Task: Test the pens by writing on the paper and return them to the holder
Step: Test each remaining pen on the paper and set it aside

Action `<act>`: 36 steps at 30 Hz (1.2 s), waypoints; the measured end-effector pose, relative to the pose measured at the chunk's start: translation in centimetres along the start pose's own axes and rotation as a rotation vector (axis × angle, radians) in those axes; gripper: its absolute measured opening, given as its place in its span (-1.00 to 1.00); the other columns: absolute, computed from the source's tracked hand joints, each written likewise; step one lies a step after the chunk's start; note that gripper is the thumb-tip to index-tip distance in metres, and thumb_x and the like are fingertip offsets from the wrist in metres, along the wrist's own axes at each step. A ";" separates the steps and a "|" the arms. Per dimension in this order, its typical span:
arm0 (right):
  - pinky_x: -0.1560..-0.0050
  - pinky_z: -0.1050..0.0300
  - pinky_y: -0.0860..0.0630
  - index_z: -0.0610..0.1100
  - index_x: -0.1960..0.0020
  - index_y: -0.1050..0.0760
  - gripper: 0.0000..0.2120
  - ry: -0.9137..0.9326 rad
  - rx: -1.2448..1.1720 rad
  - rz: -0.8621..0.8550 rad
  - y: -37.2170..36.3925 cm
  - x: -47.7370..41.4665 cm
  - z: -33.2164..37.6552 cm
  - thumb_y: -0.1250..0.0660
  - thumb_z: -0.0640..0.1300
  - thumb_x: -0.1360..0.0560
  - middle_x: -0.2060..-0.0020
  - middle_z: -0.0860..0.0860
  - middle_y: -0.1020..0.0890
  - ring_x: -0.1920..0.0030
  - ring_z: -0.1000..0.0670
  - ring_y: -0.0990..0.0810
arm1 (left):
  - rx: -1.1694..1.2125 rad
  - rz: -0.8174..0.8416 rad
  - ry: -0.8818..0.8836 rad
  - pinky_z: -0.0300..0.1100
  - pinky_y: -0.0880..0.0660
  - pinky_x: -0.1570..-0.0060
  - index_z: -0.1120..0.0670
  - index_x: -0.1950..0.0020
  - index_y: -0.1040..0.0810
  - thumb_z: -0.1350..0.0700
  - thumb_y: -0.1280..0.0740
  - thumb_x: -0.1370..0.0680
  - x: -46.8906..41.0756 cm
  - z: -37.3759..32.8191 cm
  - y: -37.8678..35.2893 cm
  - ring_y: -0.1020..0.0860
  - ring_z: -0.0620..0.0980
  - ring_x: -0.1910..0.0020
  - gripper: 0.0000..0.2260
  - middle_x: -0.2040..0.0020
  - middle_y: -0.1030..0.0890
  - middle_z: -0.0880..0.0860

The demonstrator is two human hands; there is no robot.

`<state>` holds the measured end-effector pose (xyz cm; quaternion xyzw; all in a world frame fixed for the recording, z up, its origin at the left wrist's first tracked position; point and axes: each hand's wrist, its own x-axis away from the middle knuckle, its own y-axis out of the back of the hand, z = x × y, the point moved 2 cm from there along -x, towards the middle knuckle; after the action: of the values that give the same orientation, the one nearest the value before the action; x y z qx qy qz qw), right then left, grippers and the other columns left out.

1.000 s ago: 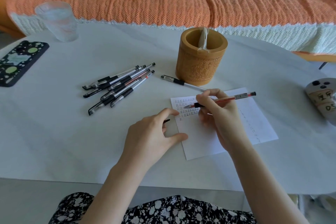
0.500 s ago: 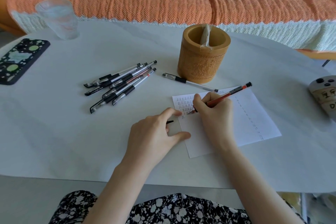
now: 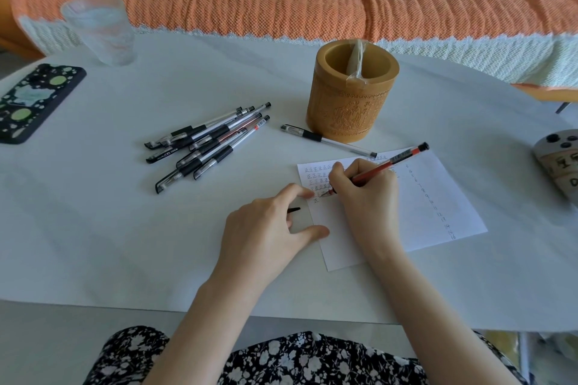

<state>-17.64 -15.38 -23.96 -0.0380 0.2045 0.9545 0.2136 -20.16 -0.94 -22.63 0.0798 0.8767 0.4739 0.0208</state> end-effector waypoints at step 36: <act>0.45 0.22 -0.10 -0.31 0.42 -0.20 -0.64 0.022 -0.010 0.027 0.0 0.1 0.2 -0.32 -0.24 -0.42 0.53 0.00 -0.21 0.44 0.07 -0.16 | 0.020 -0.001 0.004 -0.25 -0.40 0.16 -0.26 -0.13 -0.43 -0.29 -0.39 -0.33 0.0 0.0 0.1 -0.54 -0.15 0.11 -0.59 0.39 -0.43 -0.13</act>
<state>-17.73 -15.26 -23.79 -0.0469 0.2027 0.9579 0.1981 -20.16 -0.85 -22.59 0.0785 0.8815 0.4652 0.0187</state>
